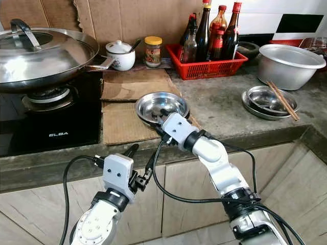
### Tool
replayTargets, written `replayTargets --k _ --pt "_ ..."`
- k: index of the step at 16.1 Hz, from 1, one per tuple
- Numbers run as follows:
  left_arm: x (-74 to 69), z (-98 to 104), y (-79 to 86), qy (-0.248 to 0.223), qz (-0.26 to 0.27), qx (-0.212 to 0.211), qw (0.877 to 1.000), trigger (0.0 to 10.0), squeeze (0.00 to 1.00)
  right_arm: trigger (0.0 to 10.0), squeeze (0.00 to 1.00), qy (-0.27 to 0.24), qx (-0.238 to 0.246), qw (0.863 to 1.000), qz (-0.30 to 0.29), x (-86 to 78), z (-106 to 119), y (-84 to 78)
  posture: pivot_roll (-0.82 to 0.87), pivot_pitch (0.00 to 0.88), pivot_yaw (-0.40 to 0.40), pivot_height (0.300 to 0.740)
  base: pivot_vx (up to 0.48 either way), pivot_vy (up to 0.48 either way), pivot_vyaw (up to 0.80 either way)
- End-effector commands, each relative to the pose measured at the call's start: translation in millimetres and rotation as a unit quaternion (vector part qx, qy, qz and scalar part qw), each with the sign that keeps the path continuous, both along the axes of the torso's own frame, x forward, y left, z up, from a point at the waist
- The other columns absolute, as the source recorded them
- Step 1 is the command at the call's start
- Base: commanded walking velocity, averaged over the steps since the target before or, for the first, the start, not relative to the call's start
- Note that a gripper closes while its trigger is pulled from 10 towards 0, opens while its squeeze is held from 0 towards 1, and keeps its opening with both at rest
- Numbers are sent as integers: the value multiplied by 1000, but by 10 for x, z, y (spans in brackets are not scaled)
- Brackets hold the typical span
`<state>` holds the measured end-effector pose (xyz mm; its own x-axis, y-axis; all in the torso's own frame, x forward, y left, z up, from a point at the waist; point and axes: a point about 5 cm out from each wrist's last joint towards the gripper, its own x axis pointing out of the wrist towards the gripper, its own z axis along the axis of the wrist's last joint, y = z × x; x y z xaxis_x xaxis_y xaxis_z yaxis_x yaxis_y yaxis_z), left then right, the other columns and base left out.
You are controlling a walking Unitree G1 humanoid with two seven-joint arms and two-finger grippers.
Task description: Kitchen organization
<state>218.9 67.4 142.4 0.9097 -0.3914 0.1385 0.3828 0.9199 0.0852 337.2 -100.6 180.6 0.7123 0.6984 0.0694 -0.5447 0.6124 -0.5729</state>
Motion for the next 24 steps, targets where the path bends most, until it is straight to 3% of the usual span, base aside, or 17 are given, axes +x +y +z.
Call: replayTargets --k 1,9,10,11,17,18,19,21,24 --pt "-5 11 -11 -5 0 -2 1000 10000 0 0 0 -14 -3 1000 1 30 57 -6 100 23 -79 740 0 0 0" --pt "13 -22 16 -1 7 11 1000 10000 0 0 0 -26 -2 1000 11 53 82 11 103 13 -79 740 0 0 0" --pt "14 -29 17 0 8 11 1000 10000 0 4078 0 -26 -3 1000 11 55 82 8 103 9 -78 740 0 0 0" --pt "14 -30 15 0 7 11 1000 10000 0 10000 0 -27 -6 1000 12 58 80 5 101 7 -80 740 0 0 0" --pt "16 -35 10 1 9 11 1000 10000 0 10000 0 -33 -9 999 12 57 89 7 100 13 -83 740 0 0 0" --pt "18 -35 7 1 10 11 1000 10000 0 2314 0 -45 -1 999 7 69 141 7 99 15 -85 740 0 0 0" --pt "21 -33 7 1 11 11 1000 10000 0 0 0 -46 3 999 5 75 160 9 99 14 -84 740 0 0 0" --pt "30 -26 8 0 13 9 1000 10000 0 0 0 -60 31 998 -11 95 247 6 102 14 -87 740 0 0 0" --pt "46 -7 28 -2 20 7 1000 10000 0 0 0 -89 171 977 -93 128 593 -111 102 15 -86 740 0 0 0"
